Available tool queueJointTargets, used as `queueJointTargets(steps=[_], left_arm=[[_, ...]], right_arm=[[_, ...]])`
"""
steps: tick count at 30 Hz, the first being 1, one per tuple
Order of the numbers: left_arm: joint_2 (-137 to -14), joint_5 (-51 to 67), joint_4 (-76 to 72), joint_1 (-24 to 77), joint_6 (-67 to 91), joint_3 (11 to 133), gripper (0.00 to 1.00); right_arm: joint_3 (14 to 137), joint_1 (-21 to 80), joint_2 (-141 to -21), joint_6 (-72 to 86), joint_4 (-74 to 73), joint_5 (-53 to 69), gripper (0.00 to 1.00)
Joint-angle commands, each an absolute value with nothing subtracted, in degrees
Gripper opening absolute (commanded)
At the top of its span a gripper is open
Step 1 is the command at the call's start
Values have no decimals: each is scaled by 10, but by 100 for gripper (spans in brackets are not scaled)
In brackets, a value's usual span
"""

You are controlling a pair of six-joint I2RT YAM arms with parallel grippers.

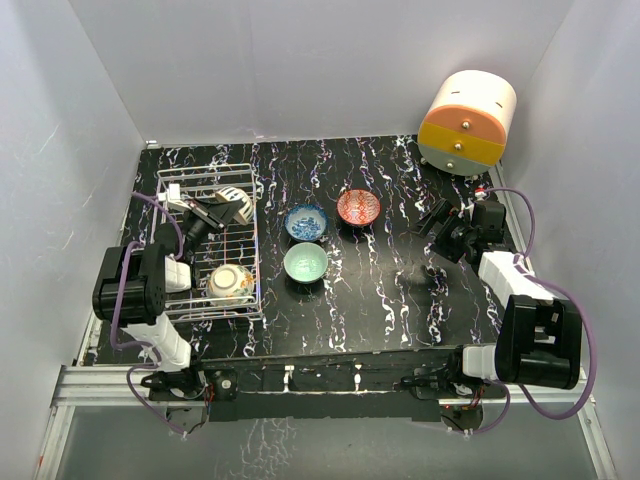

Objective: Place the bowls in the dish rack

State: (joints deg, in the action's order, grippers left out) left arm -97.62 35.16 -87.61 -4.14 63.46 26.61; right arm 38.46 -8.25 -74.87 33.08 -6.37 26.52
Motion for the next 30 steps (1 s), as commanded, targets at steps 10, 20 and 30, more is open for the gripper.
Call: queueJointTargets(steps=[10,20,30], left_arm=[[-1061,351,-1027,-62,654,268,0],[-1035,339,-956,-80,623,234,0],[-1023,330,-968,-98,626,177,0]], right_arm=[[397,-82,-763,326,-35,268,99],[397,-82,-765,328,-32,270,98],[394,-82,-764,330,-28,274,98]])
